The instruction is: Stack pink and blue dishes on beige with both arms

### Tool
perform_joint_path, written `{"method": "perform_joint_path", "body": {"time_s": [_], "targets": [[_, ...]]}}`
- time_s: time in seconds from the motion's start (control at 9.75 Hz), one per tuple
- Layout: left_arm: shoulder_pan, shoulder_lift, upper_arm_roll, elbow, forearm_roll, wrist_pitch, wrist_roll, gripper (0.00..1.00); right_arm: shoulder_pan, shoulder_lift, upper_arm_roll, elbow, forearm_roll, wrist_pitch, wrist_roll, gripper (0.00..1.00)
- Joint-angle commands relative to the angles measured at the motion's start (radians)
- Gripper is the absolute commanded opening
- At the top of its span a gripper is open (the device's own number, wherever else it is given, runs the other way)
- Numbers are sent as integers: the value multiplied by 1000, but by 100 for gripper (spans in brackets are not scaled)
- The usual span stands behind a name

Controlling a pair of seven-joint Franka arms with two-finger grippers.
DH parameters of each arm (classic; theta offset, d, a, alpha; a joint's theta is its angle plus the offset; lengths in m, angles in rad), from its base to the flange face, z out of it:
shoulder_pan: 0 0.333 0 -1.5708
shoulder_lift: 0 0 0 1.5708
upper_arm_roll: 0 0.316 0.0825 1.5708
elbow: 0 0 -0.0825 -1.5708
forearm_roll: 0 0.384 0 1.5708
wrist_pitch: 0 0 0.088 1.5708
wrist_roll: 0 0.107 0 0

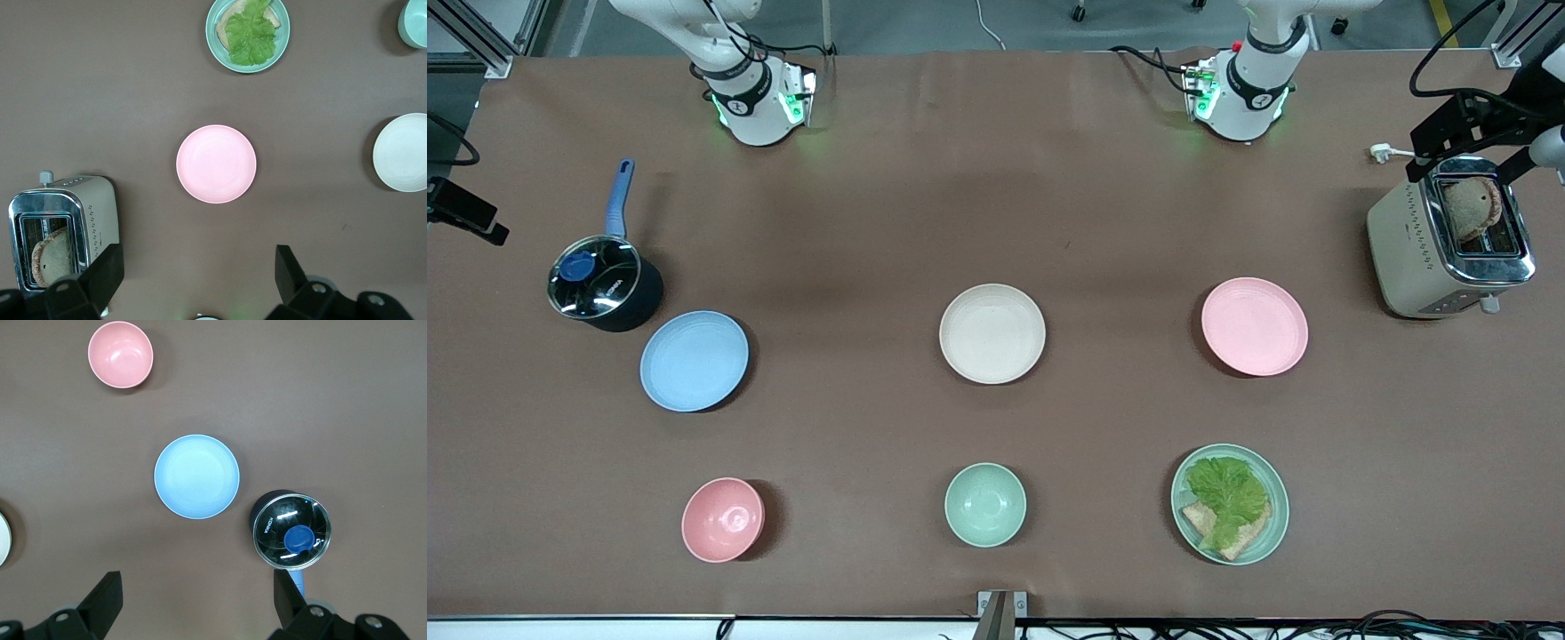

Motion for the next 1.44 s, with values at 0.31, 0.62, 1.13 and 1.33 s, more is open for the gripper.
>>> {"method": "perform_joint_path", "body": {"time_s": [0.31,0.62,1.13,1.33], "targets": [[8,22,38,-43,-26,1,0,100,-4,-7,6,-11,-26,-4,-27,100],[9,88,110,-115,-41,108,19,99,-35,22,-20,-14,32,11,-35,100],[11,280,168,-365,-161,496,176,99,-53,163,-138,-304,166,379,-387,100],[24,402,170,-368,-242,574,245,99,-66,244,-140,-420,242,575,-542,100]]}}
